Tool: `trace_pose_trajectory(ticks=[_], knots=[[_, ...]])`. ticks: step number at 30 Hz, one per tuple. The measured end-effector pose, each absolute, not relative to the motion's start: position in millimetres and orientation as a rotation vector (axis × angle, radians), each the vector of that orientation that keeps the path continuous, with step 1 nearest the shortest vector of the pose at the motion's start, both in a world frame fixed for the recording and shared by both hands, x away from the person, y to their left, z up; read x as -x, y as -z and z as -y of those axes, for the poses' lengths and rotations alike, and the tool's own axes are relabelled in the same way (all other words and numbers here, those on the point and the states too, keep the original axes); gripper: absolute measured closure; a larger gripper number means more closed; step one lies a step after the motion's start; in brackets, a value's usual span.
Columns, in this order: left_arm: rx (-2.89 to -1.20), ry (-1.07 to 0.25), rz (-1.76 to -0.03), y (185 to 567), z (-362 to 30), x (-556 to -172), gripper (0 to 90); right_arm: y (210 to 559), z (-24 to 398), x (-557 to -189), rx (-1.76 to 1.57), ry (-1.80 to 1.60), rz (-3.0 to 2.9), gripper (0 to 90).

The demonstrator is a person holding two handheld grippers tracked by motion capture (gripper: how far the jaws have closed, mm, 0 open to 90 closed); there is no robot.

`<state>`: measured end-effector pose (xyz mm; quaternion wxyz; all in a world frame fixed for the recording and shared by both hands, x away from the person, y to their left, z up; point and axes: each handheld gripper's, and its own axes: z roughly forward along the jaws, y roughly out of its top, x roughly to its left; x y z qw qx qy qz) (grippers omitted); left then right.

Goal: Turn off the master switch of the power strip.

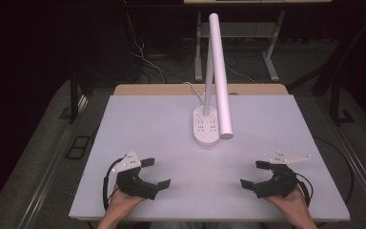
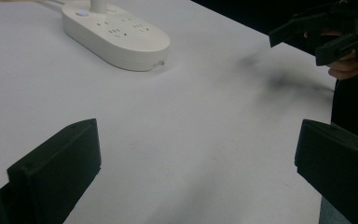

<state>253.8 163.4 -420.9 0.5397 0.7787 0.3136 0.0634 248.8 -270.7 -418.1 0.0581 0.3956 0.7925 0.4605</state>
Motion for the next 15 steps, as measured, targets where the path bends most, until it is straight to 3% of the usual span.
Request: trace_pose_trajectory(ticks=[15], knots=[[-1.884, -0.132, -0.739, 406, -162, -261, 0.0, 419, 270, -249, -1.196, -1.386, -2.408, 0.0]])
